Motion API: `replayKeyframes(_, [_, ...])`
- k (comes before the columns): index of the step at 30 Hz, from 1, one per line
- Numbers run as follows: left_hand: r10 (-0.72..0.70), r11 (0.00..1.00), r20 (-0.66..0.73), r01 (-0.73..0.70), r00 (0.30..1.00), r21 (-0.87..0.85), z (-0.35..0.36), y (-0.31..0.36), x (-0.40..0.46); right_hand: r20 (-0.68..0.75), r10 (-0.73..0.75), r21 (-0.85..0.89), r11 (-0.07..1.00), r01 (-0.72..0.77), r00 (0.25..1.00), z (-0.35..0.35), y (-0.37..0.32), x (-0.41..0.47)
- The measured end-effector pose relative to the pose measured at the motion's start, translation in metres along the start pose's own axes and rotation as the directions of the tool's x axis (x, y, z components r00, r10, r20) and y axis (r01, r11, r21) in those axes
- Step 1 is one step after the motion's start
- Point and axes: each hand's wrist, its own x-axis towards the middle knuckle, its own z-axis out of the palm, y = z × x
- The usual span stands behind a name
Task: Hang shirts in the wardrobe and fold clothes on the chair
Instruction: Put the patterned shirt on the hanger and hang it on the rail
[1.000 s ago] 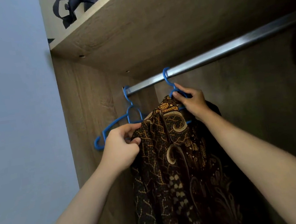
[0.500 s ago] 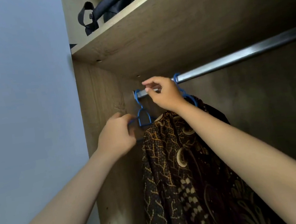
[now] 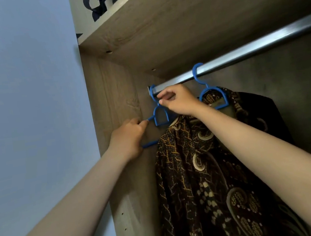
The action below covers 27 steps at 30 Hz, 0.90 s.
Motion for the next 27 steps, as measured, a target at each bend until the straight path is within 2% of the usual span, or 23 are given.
replayKeyframes(5, [-0.014, 1.0, -0.02, 0.014, 1.0, -0.021, 0.0, -0.002, -0.001, 0.037, 0.033, -0.003, 0.999, -0.033, 0.999, -0.006, 0.003, -0.007])
replayKeyframes(11, [0.063, 0.981, -0.001, -0.062, 0.998, 0.186, 0.007, 0.0, -0.004, 0.039, 0.045, -0.016, 0.999, -0.045, 0.998, -0.015, 0.007, -0.014])
replayKeyframes(14, [0.08, 0.961, -0.038, -0.067, 0.996, 0.27, 0.007, -0.001, -0.003, 0.04, 0.041, 0.009, 0.999, -0.042, 0.998, -0.019, 0.01, -0.017])
replayKeyframes(16, [0.055, 0.982, -0.082, -0.039, 0.995, 0.184, 0.004, -0.002, -0.004, 0.045, 0.035, 0.018, 0.999, -0.036, 0.998, -0.02, 0.011, -0.019])
replayKeyframes(20, [-0.001, 0.988, -0.186, -0.028, 0.982, -0.151, 0.003, -0.005, -0.012, 0.068, 0.038, 0.047, 0.998, -0.041, 0.997, -0.021, 0.012, -0.025])
replayKeyframes(24, [-0.088, 0.895, -0.28, -0.048, 0.956, -0.444, 0.003, -0.004, -0.019, 0.081, 0.029, 0.064, 0.997, -0.035, 0.996, -0.018, 0.01, -0.027])
replayKeyframes(27, [-0.185, 0.805, -0.253, -0.001, 0.95, -0.593, -0.004, -0.001, -0.023, 0.082, 0.016, 0.075, 0.997, -0.023, 0.996, -0.016, 0.007, -0.027])
